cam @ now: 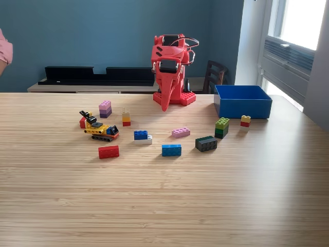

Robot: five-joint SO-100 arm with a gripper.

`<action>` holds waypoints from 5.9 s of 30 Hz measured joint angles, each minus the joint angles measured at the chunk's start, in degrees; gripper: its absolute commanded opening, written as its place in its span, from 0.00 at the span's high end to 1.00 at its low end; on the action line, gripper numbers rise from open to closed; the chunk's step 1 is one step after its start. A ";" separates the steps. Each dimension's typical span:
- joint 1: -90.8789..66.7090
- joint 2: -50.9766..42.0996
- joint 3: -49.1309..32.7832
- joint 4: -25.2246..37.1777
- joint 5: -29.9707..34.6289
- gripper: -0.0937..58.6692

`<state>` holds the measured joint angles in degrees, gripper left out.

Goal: Grasp a lego block and put it in the bin.

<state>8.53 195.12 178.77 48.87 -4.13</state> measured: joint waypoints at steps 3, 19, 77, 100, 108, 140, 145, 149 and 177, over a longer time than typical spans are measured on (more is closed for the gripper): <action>0.00 0.00 0.00 0.00 0.00 1.00; 0.00 0.00 0.00 0.00 0.00 1.00; 0.00 0.00 0.00 0.00 0.00 1.00; -0.70 0.00 0.00 0.00 -0.97 1.00; -1.32 0.00 0.00 0.00 -1.93 1.00; 7.73 -47.99 -23.82 -11.69 10.11 0.98; 12.57 -56.78 -33.13 -10.46 17.84 0.79; 15.64 -61.52 -40.34 -6.59 22.24 0.59; 25.40 -90.44 -70.58 15.29 17.84 0.40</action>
<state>33.93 104.68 108.19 64.16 13.71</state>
